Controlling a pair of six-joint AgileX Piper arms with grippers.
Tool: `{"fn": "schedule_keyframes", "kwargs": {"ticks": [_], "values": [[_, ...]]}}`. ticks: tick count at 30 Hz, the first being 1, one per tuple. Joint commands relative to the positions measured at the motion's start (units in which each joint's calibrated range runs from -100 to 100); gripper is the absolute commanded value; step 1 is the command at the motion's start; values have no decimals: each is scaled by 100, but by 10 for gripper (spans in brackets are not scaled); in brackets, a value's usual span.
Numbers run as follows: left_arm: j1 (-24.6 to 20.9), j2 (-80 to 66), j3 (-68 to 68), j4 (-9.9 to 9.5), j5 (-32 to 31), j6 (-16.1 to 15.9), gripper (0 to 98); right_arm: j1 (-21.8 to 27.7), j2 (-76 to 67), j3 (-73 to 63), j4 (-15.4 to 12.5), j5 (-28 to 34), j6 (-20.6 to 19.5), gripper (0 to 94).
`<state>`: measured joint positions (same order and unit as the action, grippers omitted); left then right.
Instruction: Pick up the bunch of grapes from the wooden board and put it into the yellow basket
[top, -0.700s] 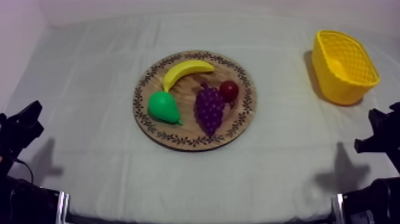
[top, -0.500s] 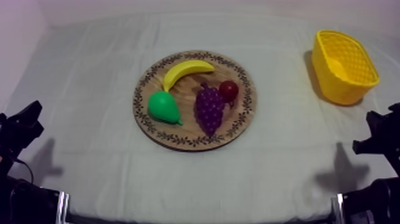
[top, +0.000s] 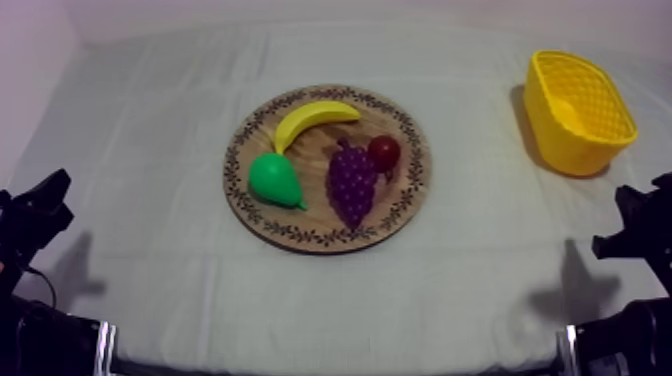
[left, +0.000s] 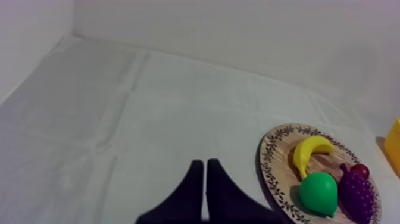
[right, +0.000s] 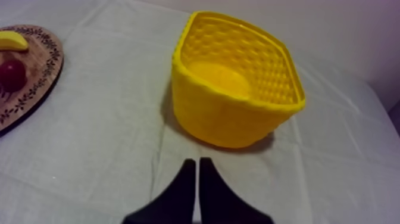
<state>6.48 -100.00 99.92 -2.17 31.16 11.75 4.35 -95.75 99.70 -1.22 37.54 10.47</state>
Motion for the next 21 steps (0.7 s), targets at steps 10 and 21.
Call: {"fn": "schedule_keyframes", "kwargs": {"ticks": [10,21], "values": [[0,0,-3,0,-3,0,1,-144,321,-255,230,-275,-43,2],[0,0,-3,0,-3,0,1,-547,2096,-2110,386,-287,-114,4]]}}
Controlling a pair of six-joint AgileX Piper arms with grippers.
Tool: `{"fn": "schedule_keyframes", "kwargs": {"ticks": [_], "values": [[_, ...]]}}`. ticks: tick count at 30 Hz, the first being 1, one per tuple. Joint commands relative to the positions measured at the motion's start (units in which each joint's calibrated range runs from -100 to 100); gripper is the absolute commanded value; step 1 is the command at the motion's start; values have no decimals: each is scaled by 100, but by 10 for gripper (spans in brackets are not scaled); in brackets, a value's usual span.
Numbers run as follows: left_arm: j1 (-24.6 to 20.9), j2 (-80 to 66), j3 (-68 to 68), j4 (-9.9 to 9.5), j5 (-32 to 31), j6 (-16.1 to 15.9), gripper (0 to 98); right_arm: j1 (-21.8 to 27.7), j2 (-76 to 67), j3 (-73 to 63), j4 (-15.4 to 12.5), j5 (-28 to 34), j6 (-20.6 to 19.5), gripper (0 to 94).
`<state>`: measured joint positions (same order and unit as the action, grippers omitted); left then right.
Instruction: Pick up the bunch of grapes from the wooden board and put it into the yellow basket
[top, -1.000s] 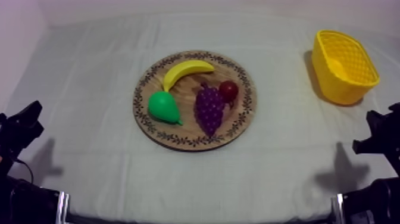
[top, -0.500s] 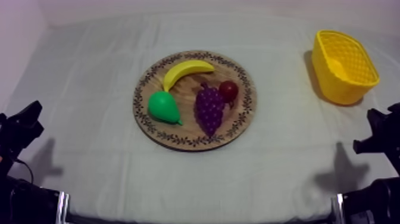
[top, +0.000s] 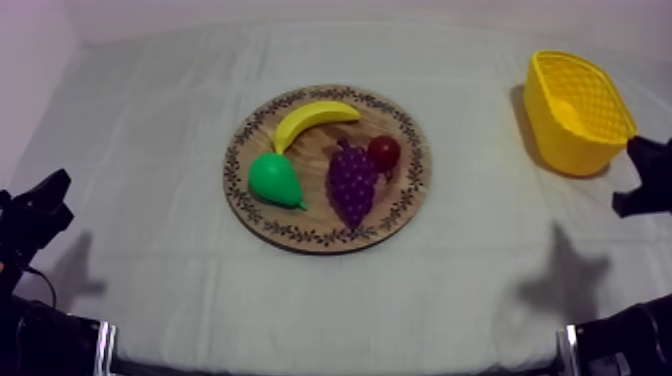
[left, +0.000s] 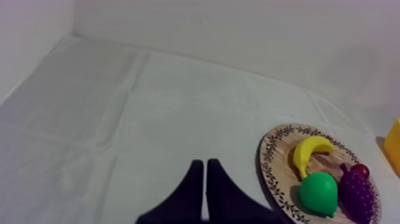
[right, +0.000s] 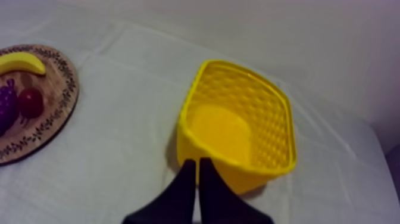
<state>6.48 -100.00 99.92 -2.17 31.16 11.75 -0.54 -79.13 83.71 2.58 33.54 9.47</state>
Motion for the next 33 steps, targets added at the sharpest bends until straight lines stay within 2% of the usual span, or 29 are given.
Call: {"fn": "schedule_keyframes", "kwargs": {"ticks": [1,7,17,23,28,33], "values": [[0,0,-3,0,-3,0,1,-121,624,-749,8,200,-4,4],[0,0,-3,0,-3,0,1,-575,1772,-2254,57,894,-201,3],[0,0,-3,0,-3,0,1,-1233,3545,-4671,-154,2345,-724,3],[0,0,-3,0,-3,0,1,-1501,4526,-5970,-306,3095,-893,3],[0,0,-3,0,-3,0,1,-1667,5287,-6902,-248,3711,-1131,3],[0,0,-3,0,-3,0,1,-1887,6026,-7785,-34,4419,-1516,3]]}}
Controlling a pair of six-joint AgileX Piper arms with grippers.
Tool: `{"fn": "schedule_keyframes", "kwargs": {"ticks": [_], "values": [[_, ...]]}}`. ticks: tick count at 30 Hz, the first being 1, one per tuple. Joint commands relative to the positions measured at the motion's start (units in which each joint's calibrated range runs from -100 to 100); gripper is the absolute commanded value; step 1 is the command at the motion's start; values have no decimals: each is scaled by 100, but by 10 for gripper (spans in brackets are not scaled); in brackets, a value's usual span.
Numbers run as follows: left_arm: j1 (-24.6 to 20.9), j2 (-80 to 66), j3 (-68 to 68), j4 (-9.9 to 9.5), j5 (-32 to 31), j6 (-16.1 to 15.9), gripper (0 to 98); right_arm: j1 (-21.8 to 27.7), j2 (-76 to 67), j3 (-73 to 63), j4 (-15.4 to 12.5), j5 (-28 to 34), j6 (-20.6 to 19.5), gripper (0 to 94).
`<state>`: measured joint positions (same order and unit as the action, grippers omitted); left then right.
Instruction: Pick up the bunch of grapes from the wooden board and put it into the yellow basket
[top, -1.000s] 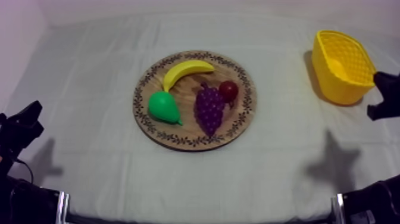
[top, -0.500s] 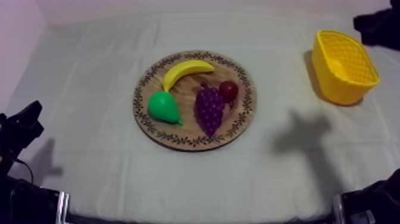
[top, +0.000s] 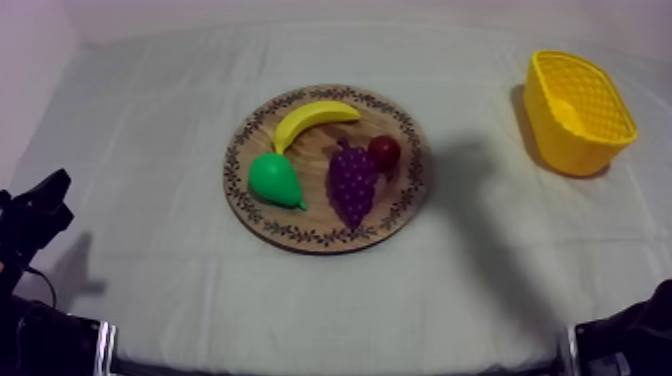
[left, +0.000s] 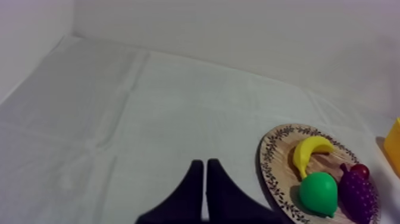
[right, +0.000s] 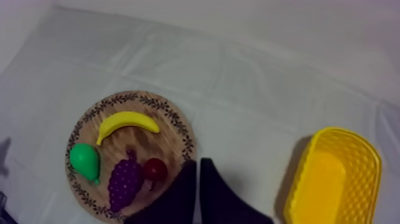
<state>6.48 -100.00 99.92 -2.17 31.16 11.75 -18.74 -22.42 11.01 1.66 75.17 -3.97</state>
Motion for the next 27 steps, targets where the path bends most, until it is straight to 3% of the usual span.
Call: {"fn": "schedule_keyframes", "kwargs": {"ticks": [1,17,27], "values": [[0,0,-3,0,-3,0,1,-123,494,-672,101,389,-248,3],[0,0,-3,0,-3,0,1,-985,2201,-2403,433,2082,-1282,3],[0,0,-3,0,-3,0,1,-1338,2981,-2594,561,2304,-1921,3]]}}
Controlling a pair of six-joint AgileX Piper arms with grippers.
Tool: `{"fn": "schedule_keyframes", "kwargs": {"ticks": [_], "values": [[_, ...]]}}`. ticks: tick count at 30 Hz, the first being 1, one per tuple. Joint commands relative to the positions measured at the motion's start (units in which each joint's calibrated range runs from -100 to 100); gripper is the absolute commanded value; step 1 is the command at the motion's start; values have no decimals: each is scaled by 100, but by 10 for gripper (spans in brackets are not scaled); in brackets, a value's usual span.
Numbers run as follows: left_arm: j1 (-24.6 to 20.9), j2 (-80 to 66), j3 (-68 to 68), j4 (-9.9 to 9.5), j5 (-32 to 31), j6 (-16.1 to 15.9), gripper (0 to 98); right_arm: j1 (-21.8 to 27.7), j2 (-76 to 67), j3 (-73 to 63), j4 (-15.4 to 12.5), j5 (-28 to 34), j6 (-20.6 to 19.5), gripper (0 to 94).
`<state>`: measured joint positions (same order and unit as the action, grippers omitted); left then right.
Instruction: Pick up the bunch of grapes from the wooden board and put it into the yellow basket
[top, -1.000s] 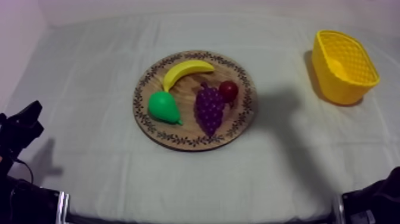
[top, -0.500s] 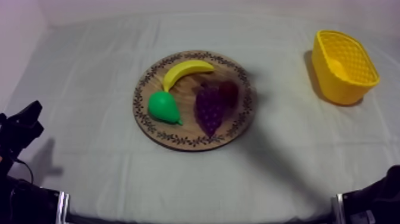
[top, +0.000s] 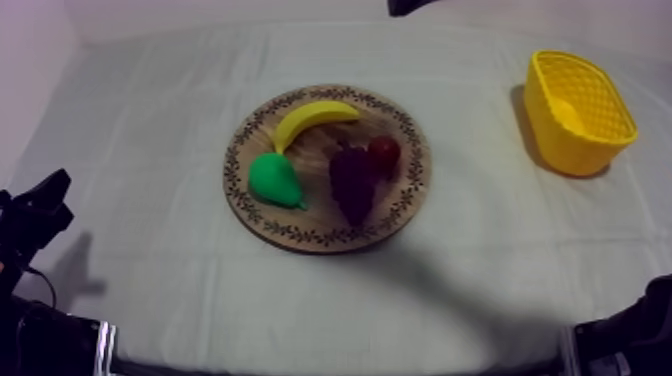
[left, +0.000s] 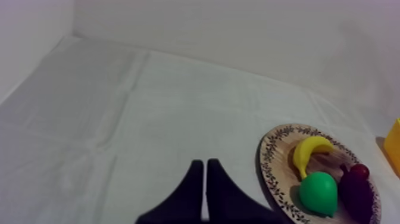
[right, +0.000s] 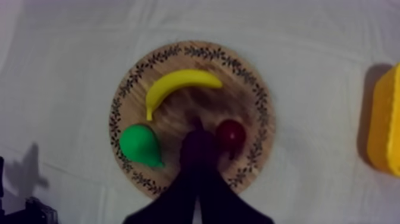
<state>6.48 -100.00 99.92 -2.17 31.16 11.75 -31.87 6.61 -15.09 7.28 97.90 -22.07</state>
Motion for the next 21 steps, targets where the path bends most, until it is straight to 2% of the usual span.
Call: {"fn": "schedule_keyframes", "kwargs": {"ticks": [1,11,15,16,17,19,21], "values": [[0,0,-3,0,-3,0,1,-50,149,32,1,36,-164,3],[0,0,-3,0,-3,0,1,-162,611,254,-71,63,-394,21],[0,0,-3,0,-3,0,1,-177,657,338,-157,64,-408,75],[0,0,-3,0,-3,0,1,-178,661,357,-178,65,-414,129],[0,0,-3,0,-3,0,1,-180,664,381,-201,65,-419,239],[0,0,-3,0,-3,0,1,-181,668,458,-264,65,-431,558],[0,0,-3,0,-3,0,1,-182,672,527,-319,65,-447,746]]}}
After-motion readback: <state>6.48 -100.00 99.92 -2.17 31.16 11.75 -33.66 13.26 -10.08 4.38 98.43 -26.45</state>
